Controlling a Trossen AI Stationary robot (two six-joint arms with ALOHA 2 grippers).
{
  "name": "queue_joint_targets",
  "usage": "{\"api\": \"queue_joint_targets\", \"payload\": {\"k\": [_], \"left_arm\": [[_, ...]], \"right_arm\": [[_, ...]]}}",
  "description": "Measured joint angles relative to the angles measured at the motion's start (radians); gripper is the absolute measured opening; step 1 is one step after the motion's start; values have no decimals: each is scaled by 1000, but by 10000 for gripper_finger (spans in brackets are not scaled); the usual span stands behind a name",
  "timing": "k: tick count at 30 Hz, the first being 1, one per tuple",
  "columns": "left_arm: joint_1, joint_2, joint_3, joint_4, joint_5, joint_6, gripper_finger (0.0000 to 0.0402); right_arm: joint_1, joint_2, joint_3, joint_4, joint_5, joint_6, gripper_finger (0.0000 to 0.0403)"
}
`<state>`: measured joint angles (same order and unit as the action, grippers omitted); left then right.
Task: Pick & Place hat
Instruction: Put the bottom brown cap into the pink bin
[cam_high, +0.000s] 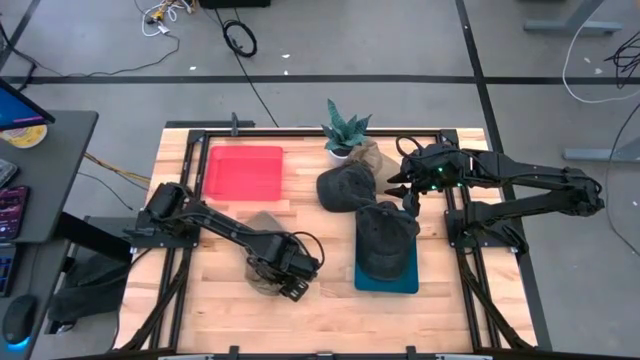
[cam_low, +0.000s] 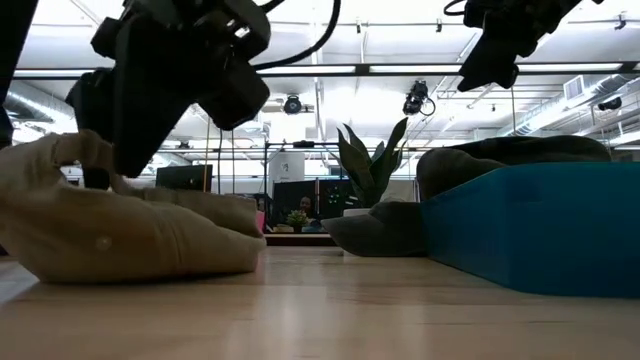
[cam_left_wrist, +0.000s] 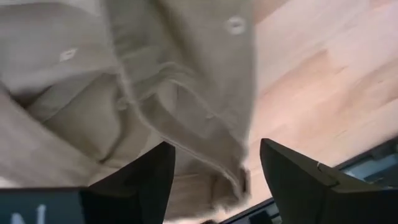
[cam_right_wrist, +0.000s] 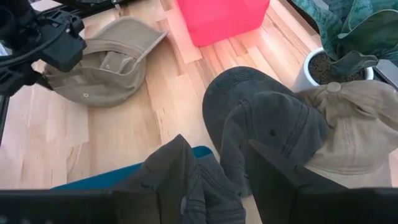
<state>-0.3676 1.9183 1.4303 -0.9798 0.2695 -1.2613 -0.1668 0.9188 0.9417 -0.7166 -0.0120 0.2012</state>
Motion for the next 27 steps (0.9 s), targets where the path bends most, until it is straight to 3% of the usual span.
{"api": "queue_joint_targets", "payload": {"k": [3, 6, 13, 19, 27], "left_arm": [[0, 4, 0, 12, 1, 21, 233], [6, 4, 0, 24, 2, 27, 202], [29, -44, 0, 6, -3, 22, 19], [63, -170, 57, -59, -144, -8, 6], [116, -346, 276, -213, -522, -9, 4]], "right_arm": [[0, 0, 0, 0, -6, 0, 170], [0, 0, 0, 0, -7, 3, 170], [0, 0, 0, 5, -7, 3, 170], [0, 0, 0, 22, -6, 0, 170], [0, 0, 0, 37, -6, 0, 170]]}}
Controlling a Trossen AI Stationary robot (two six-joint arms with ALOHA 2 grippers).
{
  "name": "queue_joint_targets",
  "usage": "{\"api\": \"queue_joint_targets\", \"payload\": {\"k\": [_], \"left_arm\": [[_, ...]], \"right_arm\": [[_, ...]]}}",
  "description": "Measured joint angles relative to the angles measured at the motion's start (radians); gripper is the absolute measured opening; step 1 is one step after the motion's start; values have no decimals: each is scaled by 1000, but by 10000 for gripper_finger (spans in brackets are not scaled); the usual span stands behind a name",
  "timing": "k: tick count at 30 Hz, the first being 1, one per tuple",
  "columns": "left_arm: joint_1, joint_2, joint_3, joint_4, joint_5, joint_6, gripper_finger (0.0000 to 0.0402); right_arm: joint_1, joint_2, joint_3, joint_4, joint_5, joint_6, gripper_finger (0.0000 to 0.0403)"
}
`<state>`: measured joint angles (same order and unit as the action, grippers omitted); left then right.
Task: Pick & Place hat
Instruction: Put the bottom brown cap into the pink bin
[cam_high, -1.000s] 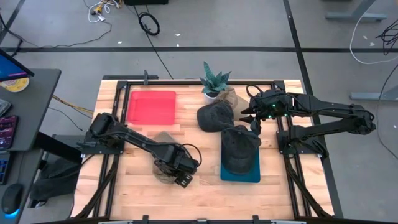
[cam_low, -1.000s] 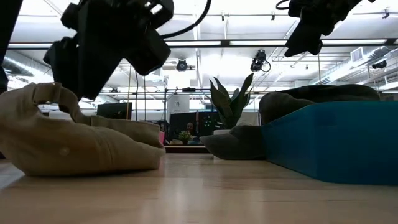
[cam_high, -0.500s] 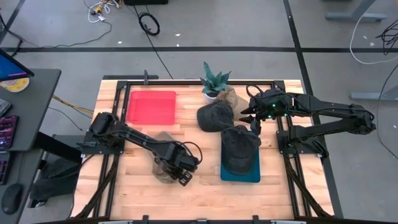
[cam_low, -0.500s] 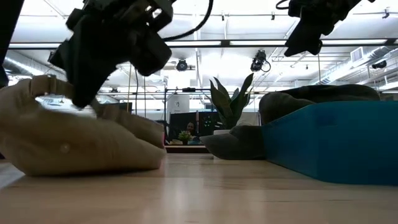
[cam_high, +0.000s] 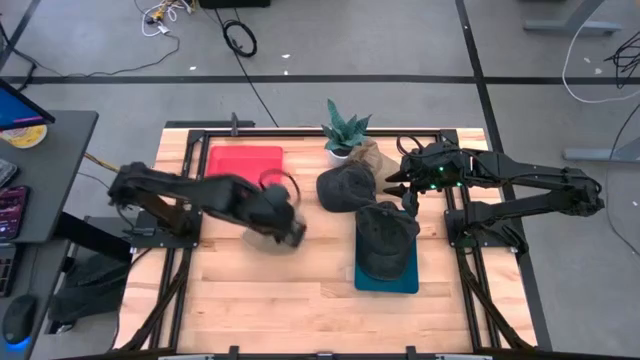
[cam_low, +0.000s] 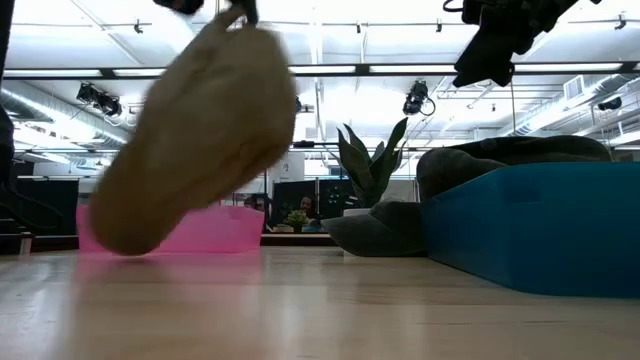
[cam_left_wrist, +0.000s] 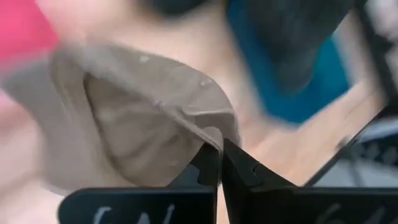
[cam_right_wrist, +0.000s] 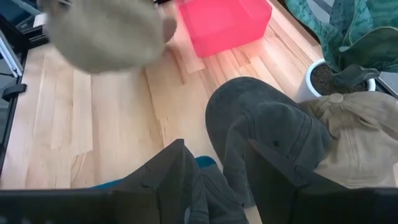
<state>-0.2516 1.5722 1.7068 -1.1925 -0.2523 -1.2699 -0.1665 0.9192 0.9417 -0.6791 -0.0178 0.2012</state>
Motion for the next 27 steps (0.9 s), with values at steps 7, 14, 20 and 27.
{"api": "queue_joint_targets", "payload": {"k": [7, 14, 20, 27], "left_arm": [[21, -79, 185, 18, -285, 169, 3], [57, -83, 293, 140, -497, 410, 2], [120, -82, 297, 453, -487, 706, 2], [167, -82, 297, 706, -293, 943, 2]], "right_arm": [[0, 0, 0, 13, 1, -1, 170], [0, 0, 0, 69, 1, 20, 170], [0, 0, 0, 170, 1, 52, 171], [-27, 21, -10, 201, 1, 191, 180]]}}
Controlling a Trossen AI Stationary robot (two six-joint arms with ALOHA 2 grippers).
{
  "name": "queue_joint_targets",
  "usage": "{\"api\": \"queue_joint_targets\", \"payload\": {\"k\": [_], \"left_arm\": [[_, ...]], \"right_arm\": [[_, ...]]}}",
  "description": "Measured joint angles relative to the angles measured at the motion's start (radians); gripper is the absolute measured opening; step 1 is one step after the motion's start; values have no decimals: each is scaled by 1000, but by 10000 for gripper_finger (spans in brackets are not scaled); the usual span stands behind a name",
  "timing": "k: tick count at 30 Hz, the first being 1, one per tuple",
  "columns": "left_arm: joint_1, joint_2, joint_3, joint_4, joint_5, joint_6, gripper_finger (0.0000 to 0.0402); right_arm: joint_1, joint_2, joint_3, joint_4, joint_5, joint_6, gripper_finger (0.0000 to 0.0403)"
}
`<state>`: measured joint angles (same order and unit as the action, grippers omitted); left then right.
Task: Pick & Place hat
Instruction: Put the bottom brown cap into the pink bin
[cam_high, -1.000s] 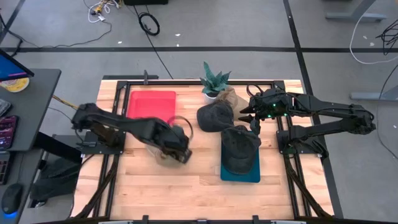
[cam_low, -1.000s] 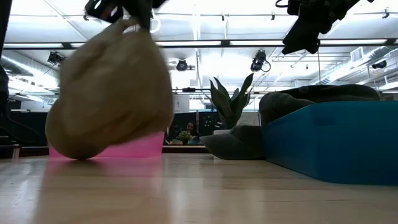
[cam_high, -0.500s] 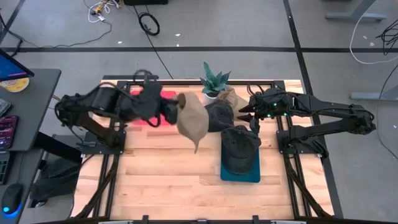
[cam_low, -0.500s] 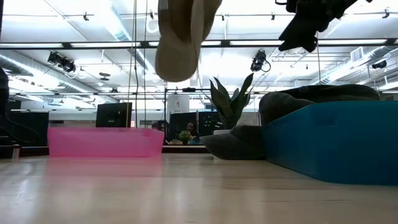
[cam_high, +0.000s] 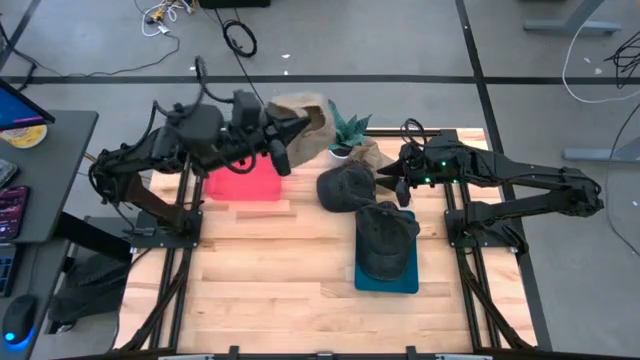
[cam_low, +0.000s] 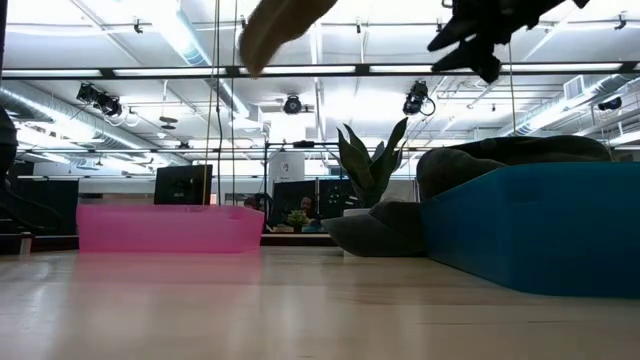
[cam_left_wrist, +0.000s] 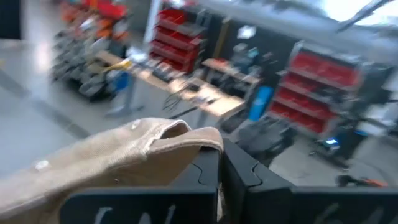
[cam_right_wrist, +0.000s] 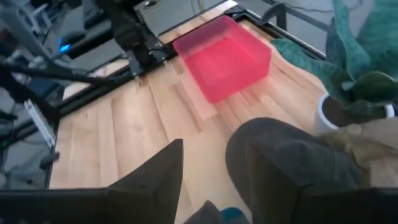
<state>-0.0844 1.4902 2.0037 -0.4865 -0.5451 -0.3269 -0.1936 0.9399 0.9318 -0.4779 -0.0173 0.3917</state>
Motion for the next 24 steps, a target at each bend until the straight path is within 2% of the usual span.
{"api": "queue_joint_targets", "payload": {"k": [4, 7, 11, 15, 20, 24], "left_arm": [[20, 0, 0, 133, 121, 68, 2], [34, 0, 0, 224, 209, 113, 2], [51, 0, 0, 330, 314, 164, 2], [69, 0, 0, 412, 398, 200, 2], [92, 0, 0, 450, 435, 216, 2], [116, 1, 0, 486, 452, 219, 2]], "right_arm": [[-43, 14, -33, 7, -7, 110, 181], [-81, 14, -74, 97, -118, 206, 180], [-127, 8, -161, 372, -358, 400, 181], [-150, 13, -296, 723, -483, 685, 184], [-155, 30, -467, 1198, -474, 1041, 211], [-149, 63, -535, 1417, -411, 1199, 253]]}}
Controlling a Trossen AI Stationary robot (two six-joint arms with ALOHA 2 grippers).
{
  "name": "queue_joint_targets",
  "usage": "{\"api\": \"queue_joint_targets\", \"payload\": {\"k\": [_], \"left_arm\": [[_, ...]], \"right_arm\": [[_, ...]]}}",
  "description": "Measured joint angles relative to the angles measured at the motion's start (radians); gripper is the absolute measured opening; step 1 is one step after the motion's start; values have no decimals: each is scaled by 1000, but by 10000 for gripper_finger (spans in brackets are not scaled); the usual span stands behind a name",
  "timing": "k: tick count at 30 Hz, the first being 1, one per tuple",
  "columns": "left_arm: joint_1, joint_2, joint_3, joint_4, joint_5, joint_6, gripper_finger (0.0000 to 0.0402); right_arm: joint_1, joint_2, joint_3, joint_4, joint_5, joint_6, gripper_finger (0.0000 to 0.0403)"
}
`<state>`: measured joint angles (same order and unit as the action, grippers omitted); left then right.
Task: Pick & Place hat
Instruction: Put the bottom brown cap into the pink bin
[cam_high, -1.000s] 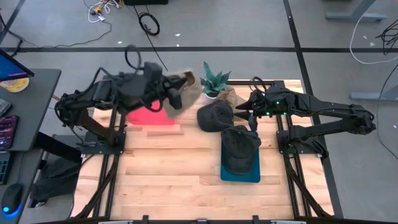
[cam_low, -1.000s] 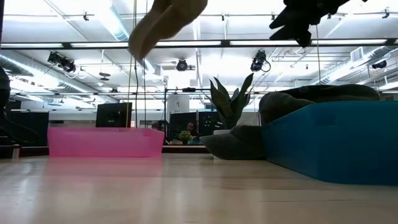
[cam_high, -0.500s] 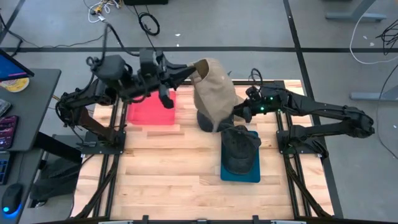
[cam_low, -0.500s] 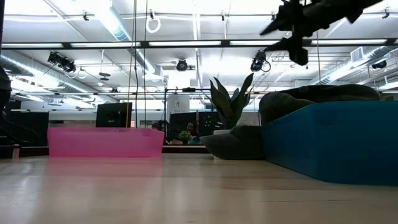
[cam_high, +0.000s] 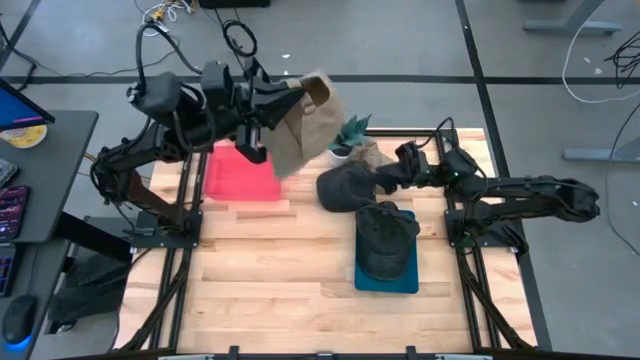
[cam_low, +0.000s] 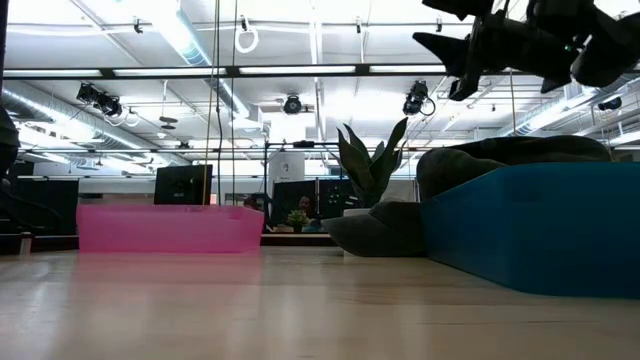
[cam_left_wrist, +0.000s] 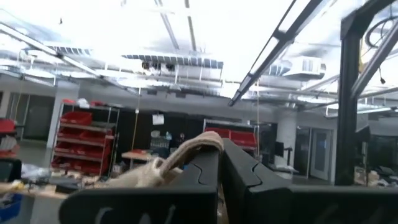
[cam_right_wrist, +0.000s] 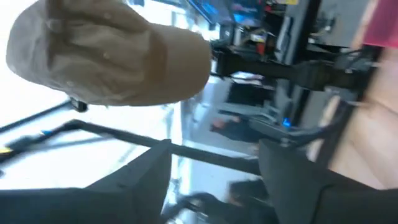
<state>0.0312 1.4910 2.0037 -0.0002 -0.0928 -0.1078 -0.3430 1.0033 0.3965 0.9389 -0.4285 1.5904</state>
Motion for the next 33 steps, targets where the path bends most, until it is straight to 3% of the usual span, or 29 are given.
{"api": "queue_joint_targets", "payload": {"k": [6, 10, 23, 33], "left_arm": [[42, 12, 0, 106, 67, 0, 2], [71, 39, 1, 216, 159, 12, 2], [130, 211, 0, 548, 307, 68, 2], [136, 345, 0, 789, 305, -12, 2]], "right_arm": [[1, 47, -3, 90, 18, 30, 316], [1, 73, -3, 181, 30, 75, 337], [3, 92, -1, 312, 58, 159, 332], [3, 92, -1, 301, 86, 143, 331]]}}
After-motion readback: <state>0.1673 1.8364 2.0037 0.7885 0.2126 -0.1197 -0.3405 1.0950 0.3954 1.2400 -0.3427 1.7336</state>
